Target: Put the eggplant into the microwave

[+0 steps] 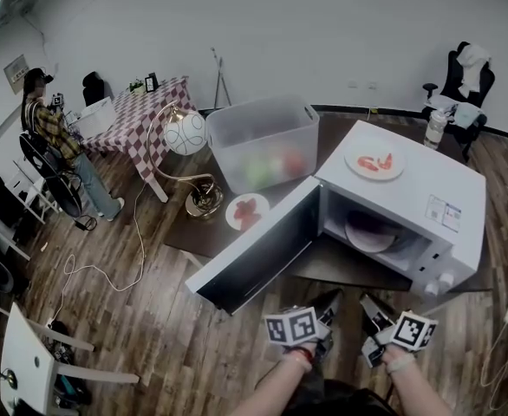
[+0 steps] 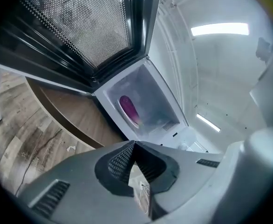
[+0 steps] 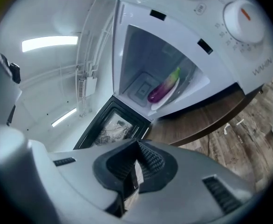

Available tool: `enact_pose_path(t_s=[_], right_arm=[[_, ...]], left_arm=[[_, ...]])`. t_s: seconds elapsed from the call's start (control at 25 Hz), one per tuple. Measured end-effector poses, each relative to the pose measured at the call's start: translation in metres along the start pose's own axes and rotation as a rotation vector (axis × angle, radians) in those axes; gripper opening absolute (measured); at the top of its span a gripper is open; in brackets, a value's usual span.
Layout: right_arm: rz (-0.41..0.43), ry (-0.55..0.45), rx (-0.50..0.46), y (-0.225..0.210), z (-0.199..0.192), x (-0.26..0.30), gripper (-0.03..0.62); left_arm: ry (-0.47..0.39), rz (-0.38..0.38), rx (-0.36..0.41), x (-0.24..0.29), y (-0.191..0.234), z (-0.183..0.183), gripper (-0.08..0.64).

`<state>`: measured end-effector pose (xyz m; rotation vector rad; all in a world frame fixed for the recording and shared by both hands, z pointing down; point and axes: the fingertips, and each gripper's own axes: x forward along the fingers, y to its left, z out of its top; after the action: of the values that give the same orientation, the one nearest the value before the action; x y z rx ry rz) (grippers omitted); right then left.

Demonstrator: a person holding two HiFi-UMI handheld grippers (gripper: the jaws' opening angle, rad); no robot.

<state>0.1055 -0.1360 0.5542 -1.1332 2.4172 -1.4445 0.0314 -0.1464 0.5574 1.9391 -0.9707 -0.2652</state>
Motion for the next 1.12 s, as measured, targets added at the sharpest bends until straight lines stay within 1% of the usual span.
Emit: enact_pose_path(t_s=[0.12, 0.32, 0.52, 0.8, 0.96, 1.12], right_arm=[[0.011, -0.003, -0.031, 0.006, 0.003, 0.000, 0.000], [-0.006, -0.022, -0.097, 0.013, 0.006, 0.002, 0.000], [0.033, -0.058, -0.192, 0.024, 0.007, 0.007, 0.000], [0.009, -0.100, -0.190, 0.048, -0.005, 0.008, 0.000], [-0.021, -0.110, -0.197, 0.052, -0.015, 0.002, 0.000], [-0.033, -0.132, -0.187, 0.053, -0.021, -0.006, 0.000]], left_arm=[[-0.002, 0.002, -0.005, -0.001, 0.001, -0.001, 0.000], [-0.001, -0.008, -0.001, -0.005, -0.002, 0.004, 0.000], [0.015, -0.020, 0.029, -0.013, -0.003, 0.011, 0.000], [0.036, -0.029, 0.042, -0.036, -0.004, 0.015, 0.000], [0.048, -0.031, 0.055, -0.047, -0.005, 0.012, 0.000], [0.059, -0.042, 0.073, -0.054, -0.010, 0.009, 0.000]])
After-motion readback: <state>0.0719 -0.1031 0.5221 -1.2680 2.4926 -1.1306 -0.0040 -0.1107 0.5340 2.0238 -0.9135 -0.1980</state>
